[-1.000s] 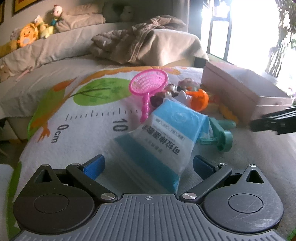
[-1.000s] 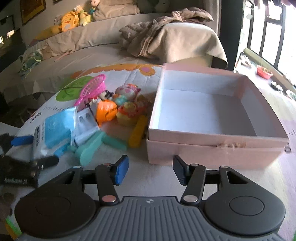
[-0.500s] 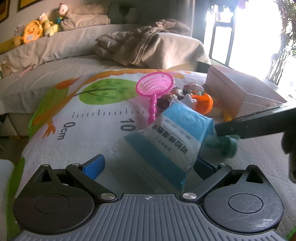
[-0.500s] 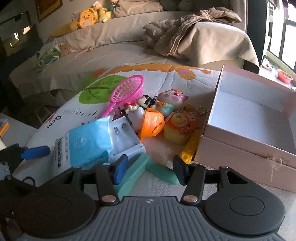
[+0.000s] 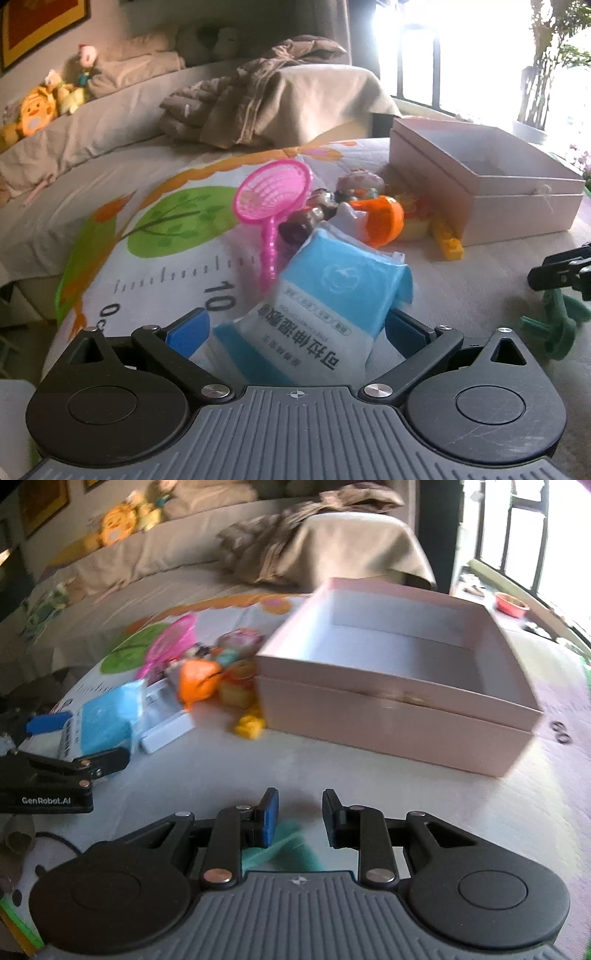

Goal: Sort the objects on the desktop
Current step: 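Grasp the blue-and-white tissue pack with the left gripper while the right holds the teal toy, then carry both held items over the pink box and open both grippers, then move the right gripper toward the white battery holder, then grasp the white battery holder with the right gripper and lift, then grasp the orange toy with the left gripper while the right holds the battery holder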

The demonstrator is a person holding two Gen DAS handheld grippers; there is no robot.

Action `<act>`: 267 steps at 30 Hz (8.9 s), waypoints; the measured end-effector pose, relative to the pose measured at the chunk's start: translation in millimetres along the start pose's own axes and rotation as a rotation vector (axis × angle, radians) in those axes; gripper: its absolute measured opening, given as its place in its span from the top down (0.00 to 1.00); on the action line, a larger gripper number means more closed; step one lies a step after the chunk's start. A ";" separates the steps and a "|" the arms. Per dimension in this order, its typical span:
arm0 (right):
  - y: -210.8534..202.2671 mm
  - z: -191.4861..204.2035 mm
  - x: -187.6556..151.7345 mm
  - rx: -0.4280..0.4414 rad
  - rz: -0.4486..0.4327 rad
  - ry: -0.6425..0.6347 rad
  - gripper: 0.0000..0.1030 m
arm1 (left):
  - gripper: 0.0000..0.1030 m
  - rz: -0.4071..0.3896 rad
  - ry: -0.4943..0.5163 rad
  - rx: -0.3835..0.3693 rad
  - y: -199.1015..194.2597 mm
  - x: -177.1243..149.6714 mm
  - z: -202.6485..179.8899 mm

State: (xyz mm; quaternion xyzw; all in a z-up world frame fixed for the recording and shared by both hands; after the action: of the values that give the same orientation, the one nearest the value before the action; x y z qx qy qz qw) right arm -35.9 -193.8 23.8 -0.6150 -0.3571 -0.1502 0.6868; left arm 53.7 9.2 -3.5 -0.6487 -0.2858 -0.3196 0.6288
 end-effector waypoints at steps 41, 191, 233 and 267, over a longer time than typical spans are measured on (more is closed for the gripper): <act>-36.5 36.9 -31.1 -0.001 -0.065 -0.165 0.92 | 0.42 -0.002 0.038 -0.040 -44.0 -14.2 -4.6; 20.5 77.4 -1.5 -0.019 -0.114 -0.101 0.02 | 0.06 0.030 -0.045 -0.010 -27.9 -34.9 48.6; -8.7 2.8 -47.0 -0.123 -0.153 0.047 0.21 | 0.20 -0.009 0.011 -0.074 48.5 45.1 -40.0; 3.1 22.5 -32.3 -0.140 -0.021 0.050 0.00 | 0.32 0.031 -0.046 -0.073 -26.9 -24.9 45.2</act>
State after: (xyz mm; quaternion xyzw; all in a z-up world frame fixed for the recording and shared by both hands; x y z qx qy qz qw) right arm -63.3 -179.3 -0.6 -0.6537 -0.3350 -0.1976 0.6492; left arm 19.7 56.2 -5.9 -0.6827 -0.2782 -0.3049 0.6030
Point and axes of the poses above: each gripper's, at about its wrist camera, not at the fingertips, and y roughly the way its jaws point, z to its left, x to its top, the point moved 2 cm from there along y, roughly the way its jaws point, and after that the axes turned 7 degrees about -y, right-handed, at the moved point
